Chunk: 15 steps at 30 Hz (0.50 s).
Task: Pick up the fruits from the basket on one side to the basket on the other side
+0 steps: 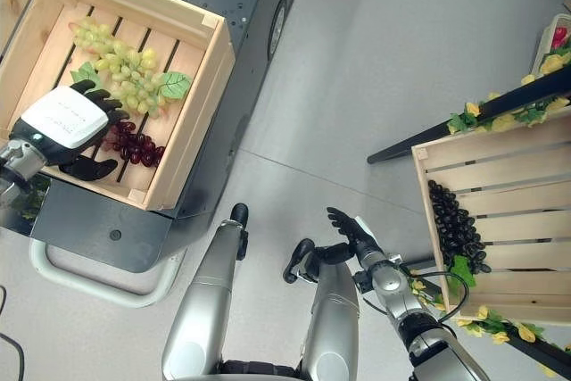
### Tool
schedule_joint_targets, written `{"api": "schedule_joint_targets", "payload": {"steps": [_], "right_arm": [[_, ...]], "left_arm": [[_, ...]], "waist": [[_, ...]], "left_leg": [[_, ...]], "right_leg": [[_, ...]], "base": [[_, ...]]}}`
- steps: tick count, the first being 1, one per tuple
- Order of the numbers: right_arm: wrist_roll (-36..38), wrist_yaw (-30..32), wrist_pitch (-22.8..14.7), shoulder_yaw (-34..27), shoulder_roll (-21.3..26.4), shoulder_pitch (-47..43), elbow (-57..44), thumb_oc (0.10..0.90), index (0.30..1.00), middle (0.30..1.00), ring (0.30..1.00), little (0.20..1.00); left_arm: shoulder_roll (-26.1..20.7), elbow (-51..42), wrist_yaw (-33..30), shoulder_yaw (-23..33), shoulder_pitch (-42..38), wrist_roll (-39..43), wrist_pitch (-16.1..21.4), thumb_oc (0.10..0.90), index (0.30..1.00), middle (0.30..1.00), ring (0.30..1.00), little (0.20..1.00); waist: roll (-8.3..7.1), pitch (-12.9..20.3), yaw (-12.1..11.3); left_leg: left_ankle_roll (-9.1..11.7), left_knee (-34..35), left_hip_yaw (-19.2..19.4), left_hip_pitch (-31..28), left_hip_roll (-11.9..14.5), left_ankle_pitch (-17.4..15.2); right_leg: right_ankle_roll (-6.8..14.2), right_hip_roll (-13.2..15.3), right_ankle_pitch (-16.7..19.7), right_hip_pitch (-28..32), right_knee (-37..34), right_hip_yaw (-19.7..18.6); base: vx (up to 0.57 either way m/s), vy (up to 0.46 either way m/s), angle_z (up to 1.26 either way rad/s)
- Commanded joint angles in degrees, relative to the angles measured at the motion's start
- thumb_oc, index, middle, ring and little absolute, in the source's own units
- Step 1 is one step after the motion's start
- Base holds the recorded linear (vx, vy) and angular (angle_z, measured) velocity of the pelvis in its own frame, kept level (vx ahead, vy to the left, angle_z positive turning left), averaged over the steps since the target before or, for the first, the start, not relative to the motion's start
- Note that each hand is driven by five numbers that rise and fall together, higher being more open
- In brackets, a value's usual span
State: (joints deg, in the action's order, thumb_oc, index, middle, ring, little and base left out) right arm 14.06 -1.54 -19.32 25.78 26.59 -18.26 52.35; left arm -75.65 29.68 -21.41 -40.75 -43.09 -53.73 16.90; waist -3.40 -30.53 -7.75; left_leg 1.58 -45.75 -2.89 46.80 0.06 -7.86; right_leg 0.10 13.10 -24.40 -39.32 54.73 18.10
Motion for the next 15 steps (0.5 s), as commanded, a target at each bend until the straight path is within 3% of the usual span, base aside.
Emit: {"api": "schedule_joint_targets", "payload": {"steps": [1,12,15], "right_arm": [[3.15,-1.14,-5.46,-2.13,3.20,3.08,-2.30,0.800,0.900,0.900,0.900,0.900],[5.28,-1.11,-7.43,-2.95,3.11,3.42,-1.00,0.800,0.900,0.900,0.900,0.900],[6.72,-1.23,-8.33,-3.15,3.11,2.87,-1.52,0.800,0.900,0.900,0.900,0.900]], "left_arm": [[-6.99,-1.66,1.92,2.25,-5.52,3.39,-0.79,0.800,0.900,0.900,0.900,0.900],[-7.47,-2.89,6.35,-4.84,-13.14,3.60,-2.95,0.800,0.900,0.900,0.900,0.900],[-7.10,-3.51,9.96,-7.57,-16.14,2.74,-5.08,0.800,0.900,0.900,0.900,0.900]], "waist": [[0.78,0.73,-0.85],[0.02,0.73,-0.40],[-0.12,0.73,-0.20]], "left_leg": [[-4.24,3.01,4.22,-5.27,-1.25,-4.99],[-4.33,2.74,3.91,-1.43,-1.00,-4.69],[-4.43,2.75,3.89,0.07,-0.93,-4.50]], "right_leg": [[-0.40,-2.29,7.07,2.69,-4.49,-0.01],[0.15,-2.62,8.38,-1.39,-3.78,-0.01],[0.31,-2.67,8.86,-2.99,-3.63,0.03]], "base": [[0.00,0.000,0.00],[-0.01,0.007,0.02],[-0.04,0.033,0.12]]}}
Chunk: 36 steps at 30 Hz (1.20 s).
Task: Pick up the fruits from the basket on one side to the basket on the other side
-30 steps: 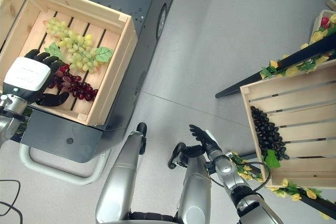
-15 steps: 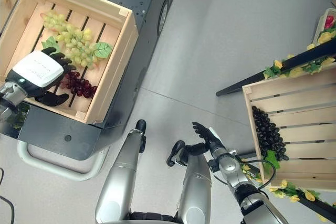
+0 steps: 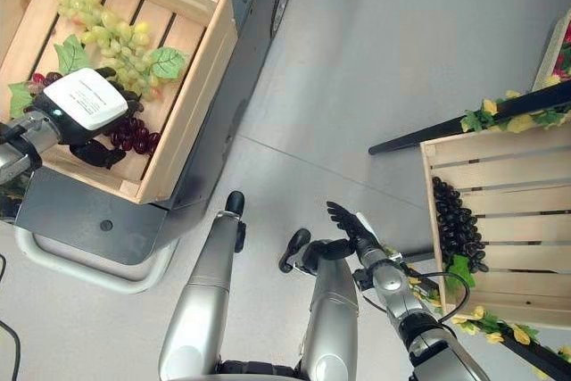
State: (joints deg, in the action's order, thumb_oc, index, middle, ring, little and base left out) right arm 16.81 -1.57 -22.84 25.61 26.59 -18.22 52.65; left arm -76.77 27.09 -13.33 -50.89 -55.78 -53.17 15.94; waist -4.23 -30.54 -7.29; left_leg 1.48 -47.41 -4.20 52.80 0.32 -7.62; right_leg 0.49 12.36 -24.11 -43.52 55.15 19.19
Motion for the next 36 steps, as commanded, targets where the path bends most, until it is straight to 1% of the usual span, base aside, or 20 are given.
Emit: {"api": "schedule_joint_targets", "payload": {"steps": [1,2,3,5,7,9,12,13,14,19,22,26,29,30,32,33,34,35,36], "right_arm": [[4.97,-1.23,-5.40,-2.86,3.19,2.56,-2.29,0.800,0.900,0.900,0.900,0.900],[5.37,-1.37,-5.64,-3.00,3.19,2.51,-2.85,0.800,0.900,0.900,0.900,0.900],[5.52,-1.30,-5.68,-2.97,3.14,2.47,-3.13,0.800,0.900,0.900,0.900,0.900],[6.27,-1.21,-5.92,-3.00,3.19,2.38,-4.24,0.800,0.900,0.900,0.900,0.900],[7.64,-1.09,-6.12,-3.01,3.19,2.33,-5.45,0.800,0.900,0.900,0.900,0.900],[8.38,-1.21,-6.61,-3.04,3.09,2.24,-5.83,0.800,0.900,0.900,0.900,0.900],[9.15,-0.53,-7.03,-2.70,2.73,1.80,-5.93,0.800,0.900,0.900,0.900,0.900],[9.57,-0.48,-7.23,-2.74,2.59,1.66,-5.71,0.800,0.900,0.900,0.900,0.900],[9.81,-0.43,-7.31,-2.80,2.42,1.61,-5.66,0.800,0.900,0.900,0.900,0.900],[10.02,-0.30,-9.07,-3.10,1.47,1.64,-4.64,0.800,0.900,0.900,0.900,0.900],[10.09,-0.23,-9.29,-3.34,1.48,1.52,-4.93,0.800,0.900,0.900,0.900,0.900],[10.15,-0.43,-9.21,-3.75,1.32,1.38,-5.03,0.800,0.900,0.900,0.900,0.900],[10.23,-0.65,-9.00,-4.05,1.42,1.50,-5.52,0.800,0.900,0.900,0.900,0.900],[10.35,-0.86,-8.32,-4.18,1.54,1.57,-6.17,0.800,0.900,0.900,0.900,0.900],[10.27,-0.88,-7.89,-4.28,1.52,1.72,-6.65,0.800,0.900,0.900,0.900,0.900],[10.25,-0.84,-7.81,-4.22,1.55,1.76,-6.75,0.800,0.900,0.900,0.900,0.900],[10.02,-0.81,-7.35,-4.43,1.37,2.00,-7.23,0.800,0.900,0.900,0.900,0.900],[9.82,-0.69,-6.86,-4.47,1.15,2.42,-7.87,0.800,0.900,0.900,0.900,0.900],[9.76,-0.51,-6.52,-4.49,0.93,2.75,-8.37,0.800,0.900,0.900,0.900,0.900]], "left_arm": [[-5.91,-1.26,3.34,1.35,-4.68,1.85,-5.50,0.800,0.900,0.900,0.900,0.900],[-5.83,-1.56,4.78,0.65,-5.43,1.73,-7.10,0.800,0.900,0.900,0.900,0.900],[-5.72,-1.61,5.43,0.38,-5.82,1.56,-7.81,0.800,0.900,0.900,0.900,0.900],[-5.46,-1.48,8.44,-0.88,-7.56,0.74,-10.38,0.800,0.900,0.900,0.900,0.900],[-5.27,-1.25,12.70,-2.66,-9.74,-0.30,-13.70,0.800,0.900,0.900,0.900,0.900],[-4.71,0.23,14.88,-3.36,-10.87,-1.24,-15.26,0.800,0.900,0.900,0.900,0.900],[-3.44,2.24,16.44,-4.32,-12.28,-2.00,-15.93,0.800,0.900,0.900,0.900,0.900],[-3.12,2.46,15.77,-4.47,-12.52,-2.44,-15.84,0.477,0.415,0.415,0.415,0.415],[-2.81,2.54,15.12,-4.39,-12.47,-2.71,-15.80,0.400,0.300,0.300,0.300,0.300],[-1.66,3.00,10.33,-4.70,-13.11,-3.21,-12.89,0.400,0.300,0.300,0.300,0.300],[-1.35,3.78,8.72,-5.19,-13.94,-2.02,-10.59,0.400,0.300,0.300,0.300,0.300],[-1.61,4.19,5.96,-3.78,-12.34,-0.94,-8.73,0.400,0.300,0.300,0.300,0.300],[-1.87,4.32,4.81,-2.81,-11.09,0.55,-8.23,0.400,0.300,0.300,0.300,0.300],[-2.22,4.53,3.79,-1.41,-9.59,3.84,-8.29,0.400,0.300,0.300,0.300,0.300],[-2.56,4.55,2.95,0.24,-7.91,6.71,-9.00,0.400,0.300,0.300,0.300,0.300],[-2.61,4.50,2.95,0.53,-7.59,6.85,-9.07,0.400,0.300,0.300,0.300,0.300],[-2.82,4.55,1.85,1.74,-6.46,9.18,-9.38,0.400,0.300,0.300,0.300,0.300],[-2.93,4.70,0.28,4.65,-3.67,12.31,-10.02,0.400,0.300,0.300,0.300,0.300],[-2.68,5.47,-1.73,7.22,-1.27,15.39,-9.27,0.400,0.300,0.300,0.300,0.300]], "waist": [[0.65,0.74,-0.58],[0.55,0.74,-0.48],[0.50,0.74,-0.44],[0.30,0.74,-0.18],[0.08,0.74,0.06],[-0.16,0.74,0.31],[-0.57,0.74,0.52],[-0.68,0.74,0.56],[-0.82,0.74,0.57],[-1.25,0.74,0.89],[-1.30,0.74,1.11],[-1.00,0.74,1.00],[-0.66,0.74,0.99],[-0.28,0.74,0.87],[0.08,0.74,0.64],[0.14,0.74,0.66],[0.32,0.74,0.47],[0.55,0.74,0.24],[0.69,0.74,0.02]], "left_leg": [[-4.33,4.43,5.24,-5.19,-1.10,-4.67],[-4.32,4.30,5.28,-4.60,-0.98,-4.64],[-4.34,4.30,5.28,-4.34,-0.96,-4.63],[-4.35,4.26,5.30,-3.33,-0.96,-4.53],[-4.41,4.36,5.22,-2.28,-0.98,-4.42],[-4.54,4.35,5.15,-1.43,-0.97,-4.26],[-4.50,4.49,5.00,-0.49,-0.75,-4.12],[-4.51,4.52,4.90,-0.29,-0.73,-4.13],[-4.54,4.59,4.82,-0.20,-0.72,-4.17],[-4.74,5.39,4.94,-0.96,-0.31,-4.26],[-4.87,5.84,5.22,-2.15,-0.15,-4.51],[-4.89,7.31,5.94,-5.02,0.05,-4.61],[-4.97,7.62,6.25,-6.60,0.09,-4.83],[-5.02,7.95,6.53,-8.54,-0.04,-5.08],[-5.05,8.59,6.80,-10.54,-0.22,-5.26],[-5.06,8.74,6.83,-10.83,-0.24,-5.27],[-5.08,9.22,6.98,-12.13,-0.32,-5.36],[-5.17,9.73,7.16,-13.98,-0.50,-5.52],[-5.28,9.86,7.35,-15.33,-0.58,-5.74]], "right_leg": [[-0.04,-1.98,8.69,0.43,-3.98,-1.01],[-0.06,-2.01,8.66,-0.12,-3.88,-0.98],[-0.02,-2.04,8.72,-0.42,-3.84,-0.99],[0.15,-2.07,9.11,-1.46,-3.83,-0.99],[0.50,-2.06,9.72,-2.57,-3.89,-1.06],[0.69,-2.06,10.31,-3.53,-3.79,-1.04],[0.95,-2.10,10.89,-4.60,-3.68,-0.97],[1.06,-2.15,11.06,-4.86,-3.55,-0.98],[1.12,-2.21,11.12,-4.97,-3.56,-1.00],[1.68,-2.40,12.00,-4.48,-4.18,-0.94],[2.12,-2.43,12.71,-3.79,-4.48,-1.09],[2.49,-2.43,13.10,-1.64,-5.25,-1.16],[2.66,-2.11,13.30,-0.55,-5.36,-1.32],[2.77,-1.81,13.37,1.01,-5.72,-1.47],[2.96,-1.57,13.52,2.62,-6.34,-1.50],[2.99,-1.55,13.56,2.85,-6.45,-1.51],[3.12,-1.38,13.63,3.86,-6.79,-1.56],[3.28,-1.25,13.73,5.35,-7.18,-1.67],[3.37,-1.00,13.79,6.48,-7.38,-1.71]], "base": [[-0.04,0.036,0.08],[-0.05,0.039,0.04],[-0.04,0.026,0.00],[-0.05,0.019,-0.01],[-0.05,0.010,0.01],[-0.04,-0.004,0.03],[-0.05,-0.015,-0.01],[0.00,0.000,0.00],[0.00,0.000,0.00],[-0.01,-0.013,0.01],[0.00,0.000,0.00],[0.00,0.000,-0.04],[0.00,0.001,-0.01],[0.00,0.000,0.00],[0.01,0.000,-0.06],[0.01,-0.008,-0.09],[0.02,-0.015,-0.12],[0.03,-0.032,-0.15],[0.03,-0.032,-0.14]]}}
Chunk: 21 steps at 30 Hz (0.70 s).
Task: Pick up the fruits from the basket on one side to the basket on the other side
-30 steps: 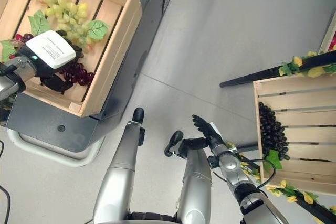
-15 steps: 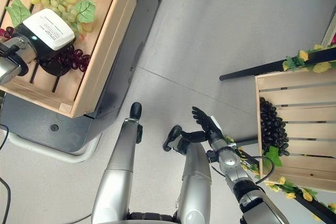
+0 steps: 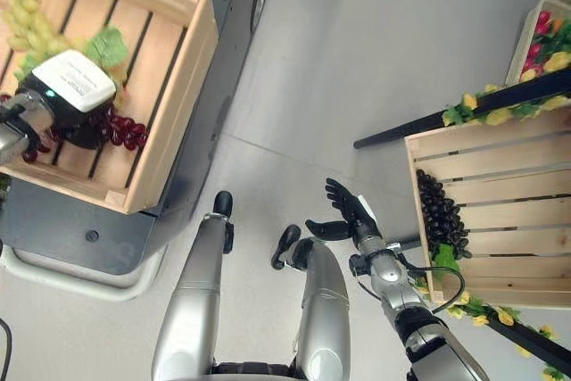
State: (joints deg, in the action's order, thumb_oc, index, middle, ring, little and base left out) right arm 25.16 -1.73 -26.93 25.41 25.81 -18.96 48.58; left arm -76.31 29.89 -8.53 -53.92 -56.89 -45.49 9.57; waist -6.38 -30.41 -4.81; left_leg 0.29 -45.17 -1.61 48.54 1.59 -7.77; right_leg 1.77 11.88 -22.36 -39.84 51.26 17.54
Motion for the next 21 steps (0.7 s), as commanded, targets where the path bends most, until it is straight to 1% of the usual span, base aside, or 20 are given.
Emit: {"api": "schedule_joint_targets", "payload": {"steps": [1,3,4,5,6,7,8,9,10,12,13,15,17,18,19,21], "right_arm": [[1.42,-0.33,-2.36,-4.20,1.76,3.55,-4.39,0.800,0.900,0.900,0.900,0.900],[1.22,0.08,-2.03,-4.29,1.44,4.08,-5.19,0.800,0.900,0.900,0.900,0.900],[1.09,0.67,-1.43,-4.25,1.16,4.39,-6.10,0.800,0.900,0.900,0.900,0.900],[0.95,0.72,-1.18,-4.35,1.02,4.48,-6.24,0.800,0.900,0.900,0.900,0.900],[0.49,1.07,-0.83,-4.65,0.54,4.90,-6.89,0.800,0.900,0.900,0.900,0.900],[0.21,1.37,-0.57,-4.62,0.37,5.22,-7.41,0.800,0.900,0.900,0.900,0.900],[-0.24,1.83,-0.21,-4.60,0.06,5.59,-8.23,0.800,0.900,0.900,0.900,0.900],[-1.25,2.57,1.07,-4.71,-0.29,5.86,-9.50,0.800,0.900,0.900,0.900,0.900],[-1.52,2.81,1.41,-4.71,-0.39,5.92,-9.89,0.800,0.900,0.900,0.900,0.900],[-2.61,3.26,2.22,-4.63,-0.91,6.79,-10.47,0.800,0.900,0.900,0.900,0.900],[-3.07,3.53,2.61,-4.57,-1.11,7.37,-10.74,0.800,0.900,0.900,0.900,0.900],[-4.19,3.95,3.32,-4.69,-1.58,8.44,-11.08,0.800,0.900,0.900,0.900,0.900],[-5.23,4.82,4.17,-4.94,-2.17,9.50,-11.14,0.800,0.900,0.900,0.900,0.900],[-5.42,5.03,4.32,-4.98,-2.29,9.75,-11.15,0.800,0.900,0.900,0.900,0.900],[-5.92,5.44,4.71,-5.30,-2.68,10.63,-11.11,0.800,0.900,0.900,0.900,0.900],[-6.75,5.88,5.18,-5.54,-3.48,11.67,-11.04,0.800,0.900,0.900,0.900,0.900]], "left_arm": [[-3.08,2.81,-7.04,11.17,0.79,8.36,-2.65,0.400,0.300,0.300,0.300,0.300],[-2.36,4.19,-9.70,16.41,5.74,11.54,-0.86,0.400,0.300,0.300,0.300,0.300],[-1.45,5.08,-11.33,20.25,9.27,15.22,0.36,0.400,0.300,0.300,0.300,0.300],[-1.12,5.52,-11.31,21.42,10.28,15.23,0.74,0.400,0.300,0.300,0.300,0.300],[0.13,6.82,-12.94,25.84,14.10,17.65,2.86,0.400,0.300,0.300,0.300,0.300],[0.94,7.46,-13.44,28.21,16.33,18.29,3.68,0.400,0.300,0.300,0.300,0.300],[2.74,8.95,-14.92,32.45,19.89,19.74,5.39,0.400,0.300,0.300,0.300,0.300],[4.82,10.54,-16.48,36.87,23.38,21.82,7.14,0.400,0.300,0.300,0.300,0.300],[5.38,10.98,-16.93,37.95,24.18,22.94,7.50,0.400,0.300,0.300,0.300,0.300],[8.21,12.87,-18.06,42.45,27.14,26.71,9.55,0.400,0.300,0.300,0.300,0.300],[9.59,13.86,-17.80,44.63,28.23,30.24,11.09,0.400,0.300,0.300,0.300,0.300],[12.21,14.37,-16.73,48.42,30.18,35.12,12.38,0.400,0.300,0.300,0.300,0.300],[15.49,14.47,-13.79,52.50,32.07,43.64,14.36,0.400,0.300,0.300,0.300,0.300],[16.23,14.15,-13.08,53.54,32.60,46.08,14.57,0.400,0.300,0.300,0.300,0.300],[18.09,13.55,-10.92,55.82,33.84,52.74,15.24,0.400,0.300,0.300,0.300,0.300],[20.98,12.06,-8.92,59.12,35.21,59.32,15.55,0.400,0.300,0.300,0.300,0.300]], "waist": [[2.92,0.61,-2.40],[3.27,0.61,-2.60],[3.46,0.61,-2.71],[3.50,0.61,-2.78],[3.70,0.61,-3.02],[3.85,0.61,-3.04],[4.06,0.61,-2.97],[4.45,0.62,-2.76],[4.57,0.64,-2.63],[4.96,1.85,-2.22],[5.21,2.43,-2.09],[5.61,3.81,-1.77],[5.99,4.87,-1.64],[6.07,5.17,-1.52],[6.32,5.90,-1.40],[6.44,6.67,-1.28]], "left_leg": [[-4.11,7.66,4.80,-11.40,-1.86,-5.64],[-4.13,8.45,5.02,-14.12,-2.12,-5.75],[-4.09,8.94,5.03,-15.98,-2.32,-5.87],[-4.09,9.11,5.05,-16.58,-2.37,-5.89],[-4.11,9.96,5.21,-18.92,-2.54,-5.90],[-4.10,10.41,5.31,-20.31,-2.62,-5.98],[-4.08,11.25,5.50,-22.45,-2.74,-5.92],[-4.03,12.72,5.79,-25.38,-2.95,-5.72],[-4.00,13.02,5.84,-25.91,-3.02,-5.60],[-3.95,14.96,6.16,-28.61,-3.08,-5.26],[-3.89,15.85,6.32,-30.07,-3.13,-5.16],[-3.74,17.74,6.38,-32.05,-3.20,-4.62],[-3.56,19.35,6.22,-34.32,-3.41,-4.29],[-3.54,19.70,6.11,-34.63,-3.46,-4.14],[-3.50,20.63,5.86,-35.95,-3.75,-3.98],[-3.58,21.34,5.56,-37.19,-3.97,-3.99]], "right_leg": [[2.11,-0.48,12.05,3.08,-3.57,-0.08],[2.21,-0.28,12.07,5.53,-4.49,-0.04],[2.34,-0.07,12.05,7.21,-5.13,-0.04],[2.36,-0.04,12.04,7.70,-5.28,-0.07],[2.43,0.04,12.05,9.70,-6.05,-0.20],[2.50,0.03,12.00,10.93,-6.50,-0.34],[2.49,0.16,11.94,12.83,-7.26,-0.49],[2.49,0.17,11.91,15.41,-8.54,-0.83],[2.46,0.21,11.94,15.84,-8.77,-0.95],[2.47,0.17,11.92,18.21,-10.41,-1.23],[2.43,0.18,11.83,19.54,-11.19,-1.35],[2.28,0.05,11.77,21.32,-12.95,-1.42],[2.18,-0.12,11.63,23.55,-14.89,-1.58],[2.11,-0.21,11.66,23.88,-15.33,-1.59],[2.02,-0.41,11.49,25.13,-16.34,-1.81],[1.89,-0.63,11.30,26.40,-17.45,-1.91]], "base": [[0.02,-0.039,-0.11],[0.03,-0.046,-0.05],[0.03,-0.044,-0.04],[0.04,-0.046,-0.05],[0.04,-0.028,-0.06],[0.04,-0.037,-0.14],[0.04,-0.024,-0.19],[0.03,-0.017,-0.20],[0.04,-0.004,-0.21],[0.08,-0.005,-0.20],[0.10,-0.012,-0.11],[0.10,-0.011,-0.13],[0.10,-0.015,-0.10],[0.11,-0.012,-0.04],[0.11,-0.012,-0.03],[0.10,-0.015,-0.02]]}}
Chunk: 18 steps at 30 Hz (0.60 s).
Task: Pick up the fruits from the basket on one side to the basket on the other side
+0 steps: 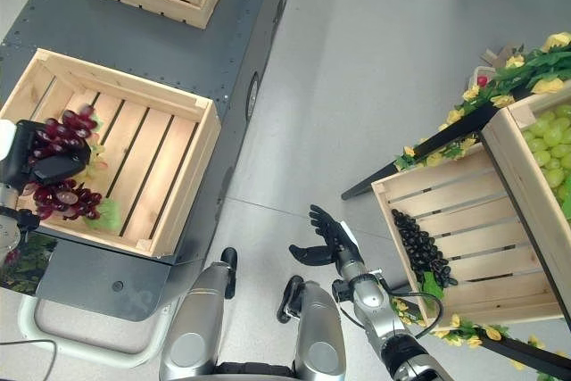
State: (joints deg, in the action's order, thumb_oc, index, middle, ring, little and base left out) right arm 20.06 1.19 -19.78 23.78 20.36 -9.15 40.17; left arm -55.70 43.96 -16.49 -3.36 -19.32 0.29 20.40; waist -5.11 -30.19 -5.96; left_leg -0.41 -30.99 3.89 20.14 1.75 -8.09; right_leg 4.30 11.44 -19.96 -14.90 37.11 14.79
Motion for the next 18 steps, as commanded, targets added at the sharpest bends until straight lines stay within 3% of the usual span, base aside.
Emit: {"api": "schedule_joint_targets", "payload": {"steps": [1,9,18], "right_arm": [[-1.83,2.98,-1.81,-3.98,1.78,2.04,-2.61,0.800,0.900,0.900,0.900,0.900],[-2.81,4.02,-1.30,-3.28,-0.08,3.14,-2.41,0.800,0.900,0.900,0.900,0.900],[-3.54,4.10,0.01,-2.73,-0.23,3.29,-2.93,0.800,0.900,0.900,0.900,0.900]], "left_arm": [[0.93,-2.36,-0.41,9.11,-2.13,15.98,4.94,0.400,0.300,0.300,0.300,0.300],[7.03,-5.69,6.69,13.65,-1.64,37.23,5.50,0.400,0.300,0.300,0.300,0.300],[8.54,-5.29,8.29,13.54,-2.05,37.38,2.87,0.400,0.300,0.300,0.300,0.300]], "waist": [[5.21,6.56,-0.11],[5.58,7.45,-0.17],[6.04,7.12,0.32]], "left_leg": [[-2.91,7.31,-0.02,-9.02,-4.18,-3.65],[-3.34,6.64,-0.57,-10.44,-4.83,-4.85],[-3.41,5.52,-0.54,-10.82,-4.96,-5.29]], "right_leg": [[-0.65,-0.24,8.87,1.73,-3.55,0.80],[-0.90,-0.25,7.73,3.51,-3.47,0.78],[-1.35,-0.37,6.78,4.04,-2.21,0.50]], "base": [[0.06,-0.019,-0.05],[0.02,-0.010,-0.01],[0.02,-0.001,0.00]]}}
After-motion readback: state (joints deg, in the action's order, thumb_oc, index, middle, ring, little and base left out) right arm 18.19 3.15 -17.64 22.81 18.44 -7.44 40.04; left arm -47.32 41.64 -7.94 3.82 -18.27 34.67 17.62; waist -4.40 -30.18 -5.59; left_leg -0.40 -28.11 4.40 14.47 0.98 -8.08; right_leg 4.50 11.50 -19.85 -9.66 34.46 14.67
